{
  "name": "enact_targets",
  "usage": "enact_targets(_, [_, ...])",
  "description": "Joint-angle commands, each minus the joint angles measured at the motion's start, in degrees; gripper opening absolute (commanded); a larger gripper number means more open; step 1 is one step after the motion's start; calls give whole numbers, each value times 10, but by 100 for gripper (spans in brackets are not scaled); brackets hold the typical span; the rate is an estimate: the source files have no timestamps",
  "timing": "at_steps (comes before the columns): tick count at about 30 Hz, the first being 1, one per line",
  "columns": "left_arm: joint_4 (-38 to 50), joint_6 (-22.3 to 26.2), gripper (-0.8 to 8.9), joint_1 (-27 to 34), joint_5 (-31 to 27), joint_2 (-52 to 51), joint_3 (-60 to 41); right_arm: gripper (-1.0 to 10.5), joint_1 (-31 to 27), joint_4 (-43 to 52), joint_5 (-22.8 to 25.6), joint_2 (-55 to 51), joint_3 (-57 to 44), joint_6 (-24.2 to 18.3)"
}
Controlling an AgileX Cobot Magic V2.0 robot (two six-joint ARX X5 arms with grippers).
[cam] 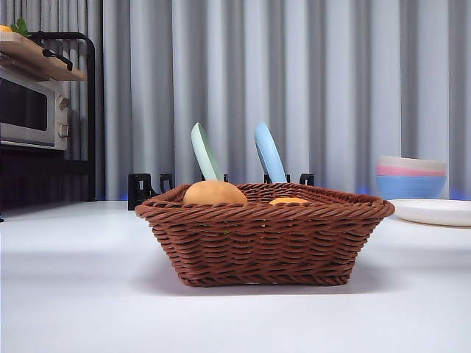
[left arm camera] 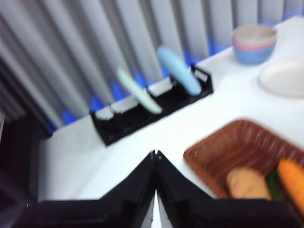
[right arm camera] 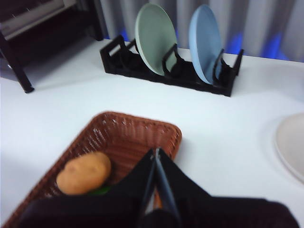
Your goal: Pick up the basket,pick up the corn from the table,pick up the potato from the table,pick up the cucumber from the table,put all items into the basket
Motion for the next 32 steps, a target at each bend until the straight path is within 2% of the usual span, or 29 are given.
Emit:
enact_targets(1, [33, 2, -9, 1, -2, -75, -126, -16, 13, 22, 13, -46, -66, 0])
enact_targets(4, [48, -21, -8, 1, -2, -144, -207, -16, 14, 23, 14, -76, -112, 24])
enact_targets(8, [10, -59, -3, 1, -2, -174, -226, -12, 11, -17, 48, -75, -115, 105])
enact_targets(14, [-29, -59, -3, 1, -5, -170, -226, 2, 11, -29, 53, -74, -115, 107])
enact_targets(27, [-40, -59, -3, 12, -8, -190, -227, 2, 11, -30, 53, -75, -115, 107])
enact_targets(30, [-28, -102, -3, 60, 53, -213, -231, 2, 11, -30, 53, -75, -115, 107])
enact_targets(32, [7, -102, -3, 106, 99, -232, -250, 2, 11, -30, 53, -75, -115, 107])
